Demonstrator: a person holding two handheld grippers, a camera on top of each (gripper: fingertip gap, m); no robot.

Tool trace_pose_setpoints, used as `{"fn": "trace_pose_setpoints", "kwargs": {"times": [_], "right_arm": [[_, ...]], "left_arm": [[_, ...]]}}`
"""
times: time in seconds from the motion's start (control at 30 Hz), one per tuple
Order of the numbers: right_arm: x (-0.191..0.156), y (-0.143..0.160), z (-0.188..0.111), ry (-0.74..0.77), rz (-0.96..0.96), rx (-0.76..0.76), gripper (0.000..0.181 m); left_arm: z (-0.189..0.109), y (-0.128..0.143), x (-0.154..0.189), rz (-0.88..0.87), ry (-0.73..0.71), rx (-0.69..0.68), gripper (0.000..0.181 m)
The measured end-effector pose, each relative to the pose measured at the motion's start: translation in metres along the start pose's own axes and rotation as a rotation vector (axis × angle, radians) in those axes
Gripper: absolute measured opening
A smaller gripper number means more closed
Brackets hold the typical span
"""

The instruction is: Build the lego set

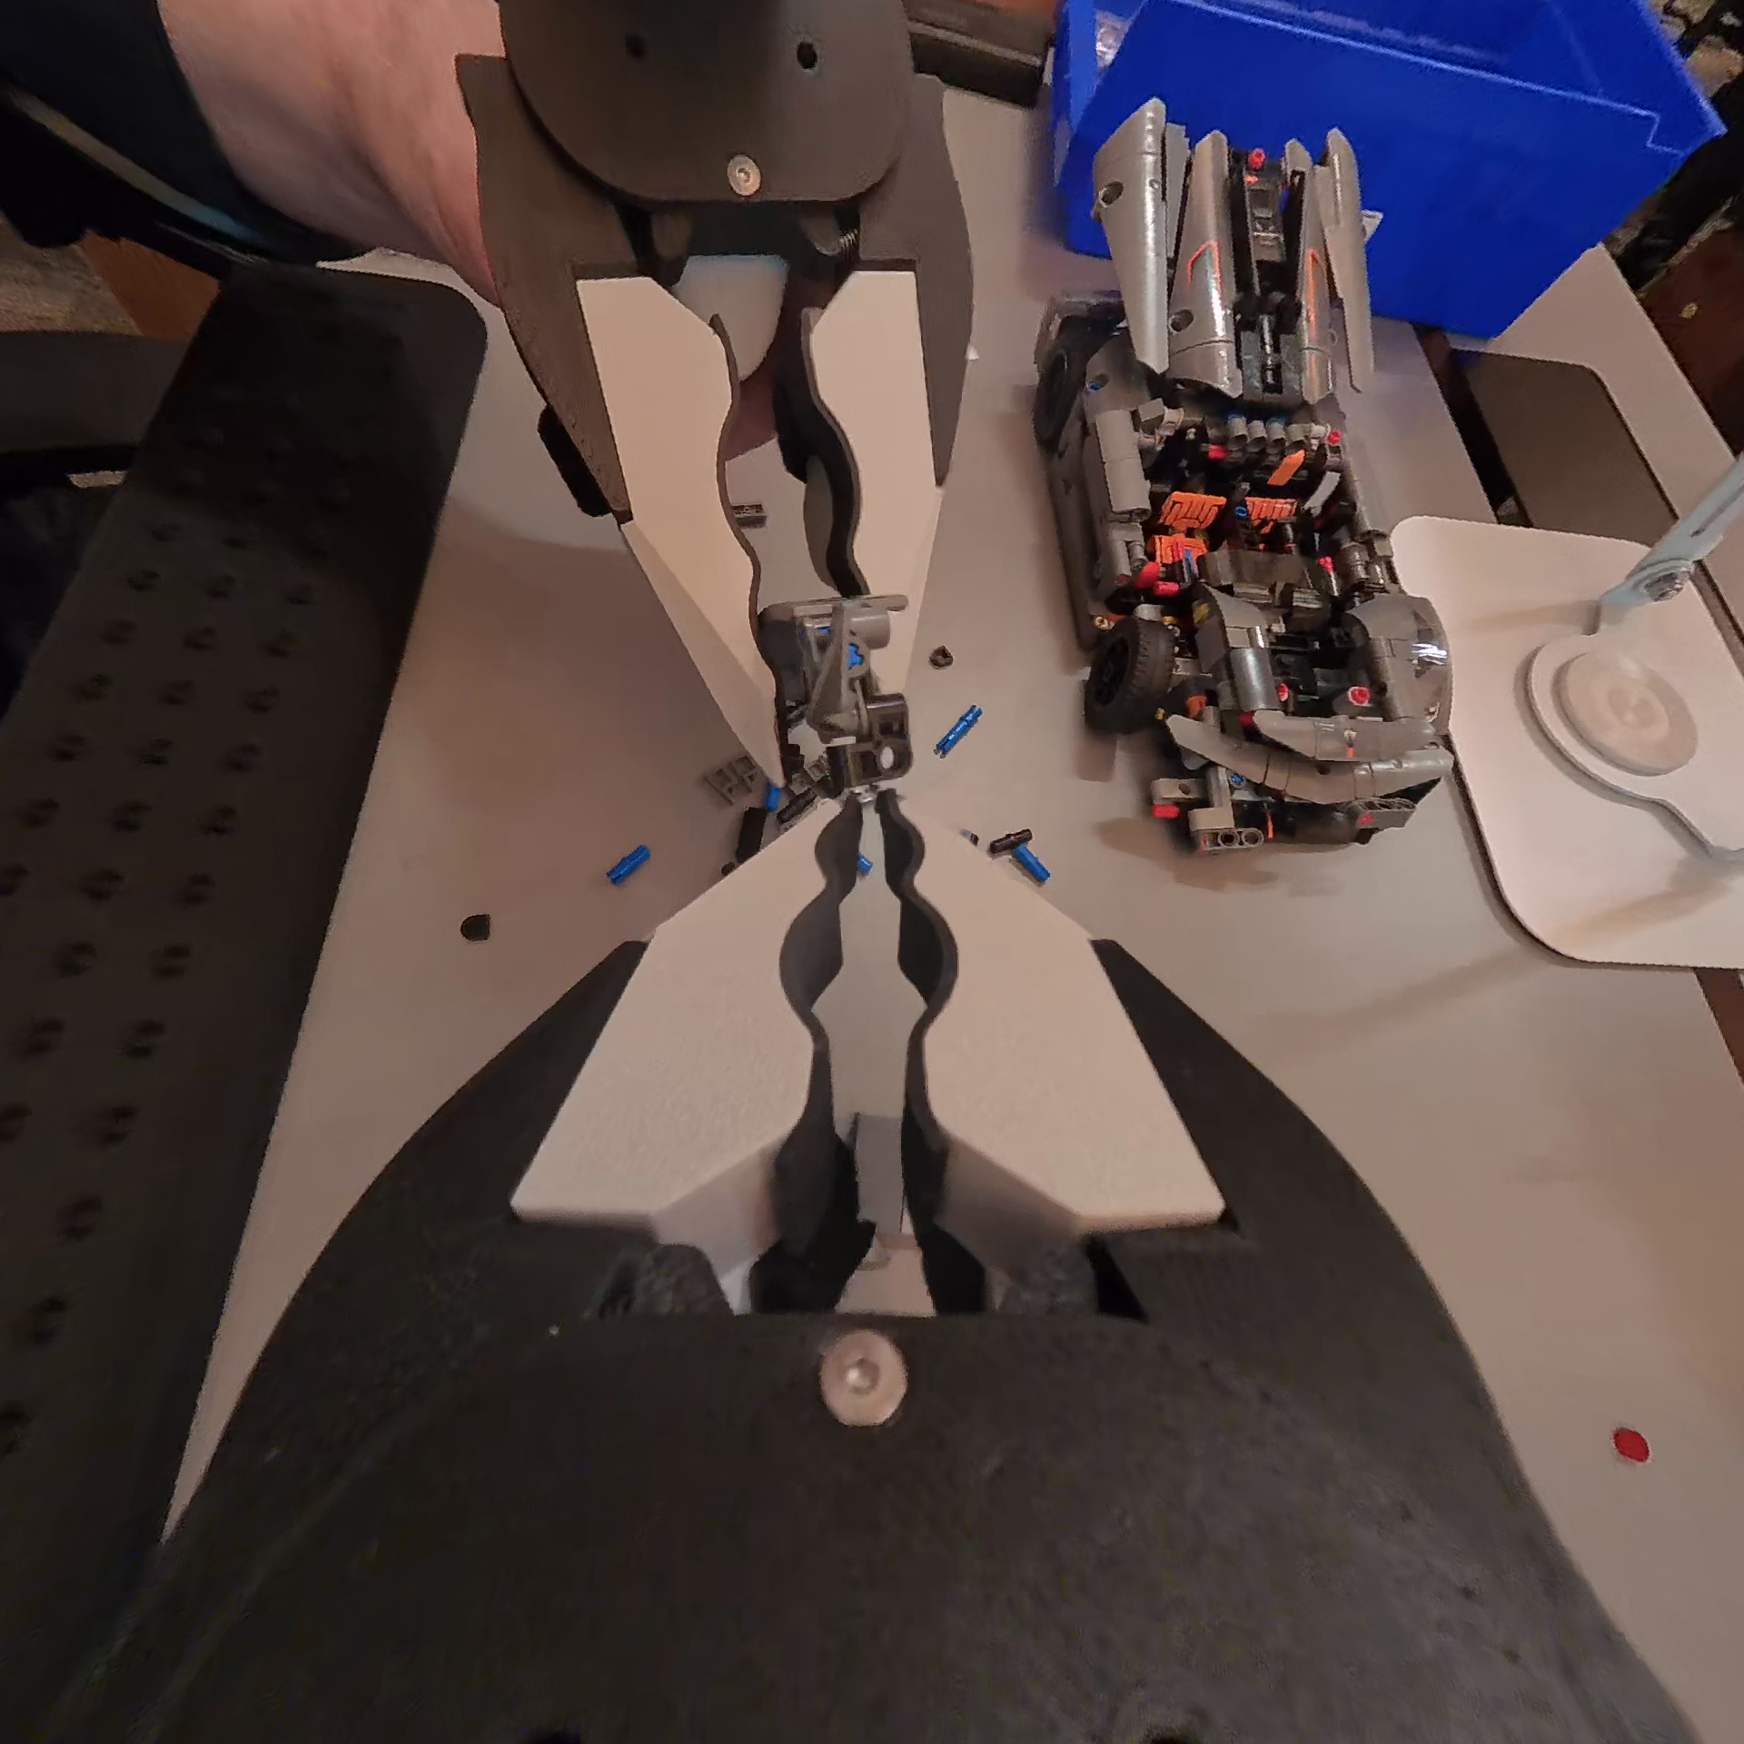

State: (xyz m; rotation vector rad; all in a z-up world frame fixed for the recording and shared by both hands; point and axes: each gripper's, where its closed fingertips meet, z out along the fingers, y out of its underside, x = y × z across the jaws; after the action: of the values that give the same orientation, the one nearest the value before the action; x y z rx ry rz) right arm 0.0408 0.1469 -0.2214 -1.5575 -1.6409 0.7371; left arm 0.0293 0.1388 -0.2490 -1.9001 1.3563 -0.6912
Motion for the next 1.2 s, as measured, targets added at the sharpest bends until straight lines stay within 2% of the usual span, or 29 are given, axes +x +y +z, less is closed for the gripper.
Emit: {"fn": "trace_pose_setpoints", "kwargs": {"times": [0.13,0.33,0.53,0.77,1.0,1.2], "right_arm": [[0.002,-0.006,-0.004,0.006,0.0,0.033,0.007],[-0.005,-0.001,0.003,-0.004,-0.035,-0.002,0.004],[0.001,-0.007,-0.004,0.019,-0.026,0.031,0.004],[0.004,-0.013,-0.005,0.07,-0.066,0.059,0.015],[0.002,-0.007,0.002,0.088,-0.113,0.01,0.013],[0.01,-0.005,-0.002,0.08,-0.026,0.021,0.016]], "left_arm": [[-0.001,0.007,-0.004,0.042,-0.033,-0.042,0.017],[-0.002,0.004,-0.006,0.07,-0.059,-0.027,0.017],[-0.006,-0.001,-0.008,0.097,-0.086,0.009,0.017],[-0.005,0.005,-0.009,0.079,-0.076,-0.015,0.017],[-0.003,0.007,-0.009,0.07,-0.072,-0.027,0.017],[-0.009,-0.004,-0.013,-0.036,-0.044,0.057,0.017]]}}
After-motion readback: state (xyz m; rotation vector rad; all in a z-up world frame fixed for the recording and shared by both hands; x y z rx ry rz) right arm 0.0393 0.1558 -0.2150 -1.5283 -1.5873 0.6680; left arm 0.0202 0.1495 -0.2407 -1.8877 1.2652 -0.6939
